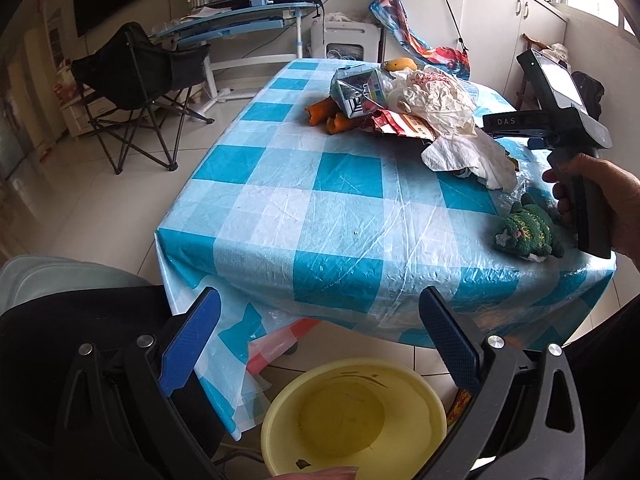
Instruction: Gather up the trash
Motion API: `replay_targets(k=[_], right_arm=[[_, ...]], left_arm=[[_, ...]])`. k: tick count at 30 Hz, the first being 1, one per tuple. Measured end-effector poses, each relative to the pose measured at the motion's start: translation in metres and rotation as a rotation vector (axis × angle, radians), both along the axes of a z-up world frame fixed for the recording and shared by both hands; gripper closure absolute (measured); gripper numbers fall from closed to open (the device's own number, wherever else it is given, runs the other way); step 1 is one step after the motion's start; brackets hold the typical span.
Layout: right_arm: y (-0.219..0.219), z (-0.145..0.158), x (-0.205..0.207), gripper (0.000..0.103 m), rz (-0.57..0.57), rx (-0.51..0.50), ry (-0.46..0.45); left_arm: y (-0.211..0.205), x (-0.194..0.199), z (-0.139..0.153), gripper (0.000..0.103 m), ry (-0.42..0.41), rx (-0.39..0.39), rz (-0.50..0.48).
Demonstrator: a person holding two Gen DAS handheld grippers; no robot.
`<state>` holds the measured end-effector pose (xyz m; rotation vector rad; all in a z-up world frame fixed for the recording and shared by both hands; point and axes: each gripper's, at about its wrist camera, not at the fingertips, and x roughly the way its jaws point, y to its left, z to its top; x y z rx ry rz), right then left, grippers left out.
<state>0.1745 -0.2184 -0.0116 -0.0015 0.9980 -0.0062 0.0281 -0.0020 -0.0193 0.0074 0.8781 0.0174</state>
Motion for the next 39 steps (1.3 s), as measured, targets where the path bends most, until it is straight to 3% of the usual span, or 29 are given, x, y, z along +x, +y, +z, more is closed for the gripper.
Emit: replay_targets(k=[7,15,23,31,39], right_arm=[[-0.009,0.008,-0.026,0.006,-0.033,0.028,0.009],[0.012,0.063,-0.119,0.006,0.003,0.025,-0.243],[0.056,0.075,-0.2,0.006,0.13,0.0,-0.363],[0.084,0.064,-0.228,0.006,0.239,-0.001,-0.355],[0.089,0.054,-0.234,0.006,0.25,0.01,-0.341]], left_arm=[[0.001,-0.003,0.0,0.007,0.005,-0.015,-0.003],[0.002,-0.016,-0.002,0.008,0.014,-0.055,-0.045],[0.016,-0.023,0.002,0.012,-0.021,-0.109,-0.023],[0.007,-0.034,0.01,0.012,-0.083,-0.06,-0.056],[0.006,-0.037,0.012,0.008,-0.112,-0.045,-0.045]])
